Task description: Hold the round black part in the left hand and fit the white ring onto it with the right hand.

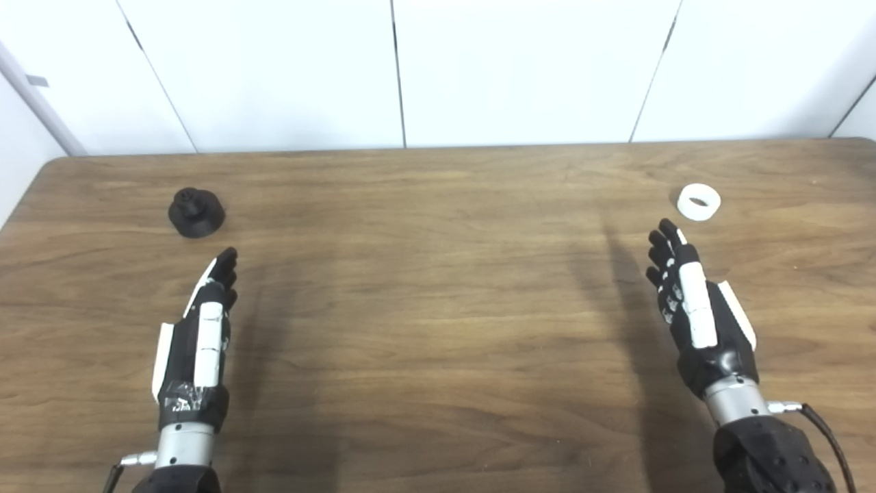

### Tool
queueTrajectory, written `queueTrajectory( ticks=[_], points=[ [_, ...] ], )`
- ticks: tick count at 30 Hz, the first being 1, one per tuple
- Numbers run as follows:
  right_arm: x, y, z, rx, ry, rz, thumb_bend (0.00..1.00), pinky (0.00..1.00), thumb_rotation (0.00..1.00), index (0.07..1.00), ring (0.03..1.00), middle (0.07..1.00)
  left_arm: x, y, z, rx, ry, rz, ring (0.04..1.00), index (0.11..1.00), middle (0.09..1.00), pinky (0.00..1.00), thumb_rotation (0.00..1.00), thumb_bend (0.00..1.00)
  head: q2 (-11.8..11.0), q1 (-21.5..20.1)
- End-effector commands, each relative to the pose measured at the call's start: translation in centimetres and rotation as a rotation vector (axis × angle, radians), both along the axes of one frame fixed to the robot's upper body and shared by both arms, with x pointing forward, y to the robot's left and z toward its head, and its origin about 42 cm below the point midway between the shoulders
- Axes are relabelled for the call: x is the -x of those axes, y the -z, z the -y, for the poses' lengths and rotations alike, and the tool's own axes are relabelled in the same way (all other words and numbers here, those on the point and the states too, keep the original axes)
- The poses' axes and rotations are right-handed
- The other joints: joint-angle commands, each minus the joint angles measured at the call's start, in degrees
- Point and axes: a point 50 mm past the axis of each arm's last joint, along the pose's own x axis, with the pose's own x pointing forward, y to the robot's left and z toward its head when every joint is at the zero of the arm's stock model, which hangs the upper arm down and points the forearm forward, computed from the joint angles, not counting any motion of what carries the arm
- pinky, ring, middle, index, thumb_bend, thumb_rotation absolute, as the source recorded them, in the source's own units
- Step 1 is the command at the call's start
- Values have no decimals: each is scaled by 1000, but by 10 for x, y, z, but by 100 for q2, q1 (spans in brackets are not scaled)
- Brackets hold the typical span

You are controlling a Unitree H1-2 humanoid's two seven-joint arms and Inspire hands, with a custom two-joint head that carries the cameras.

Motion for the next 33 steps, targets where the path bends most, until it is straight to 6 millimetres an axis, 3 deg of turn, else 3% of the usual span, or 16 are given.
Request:
queueTrajectory(
  ticks=[1,9,16,22,33],
  points=[
    [-4,-14,1,15,-8,87,517,1000,1000,1000,1000,985,-3,-7,2,-7,-2,58,988,932,967,1000,916,582,7,3],
    [-2,-13,2,13,-9,84,503,1000,1000,1000,1000,985,-2,-8,4,-6,-3,58,987,933,968,1000,913,581,-49,203],
    [-1,-7,11,16,-13,74,511,1000,1000,1000,1000,999,-2,-1,16,-4,-5,58,963,907,945,1000,895,555,-509,1089],
    [0,-3,16,-2,-29,69,469,1000,1000,1000,1000,1000,-1,7,27,-16,17,47,989,934,969,1000,927,540,-908,1580],
    [-1,-5,11,-6,-57,76,465,1000,1000,1000,1000,1000,-2,20,34,-26,27,44,998,947,979,1000,924,502,-1282,1761]
  ],
)
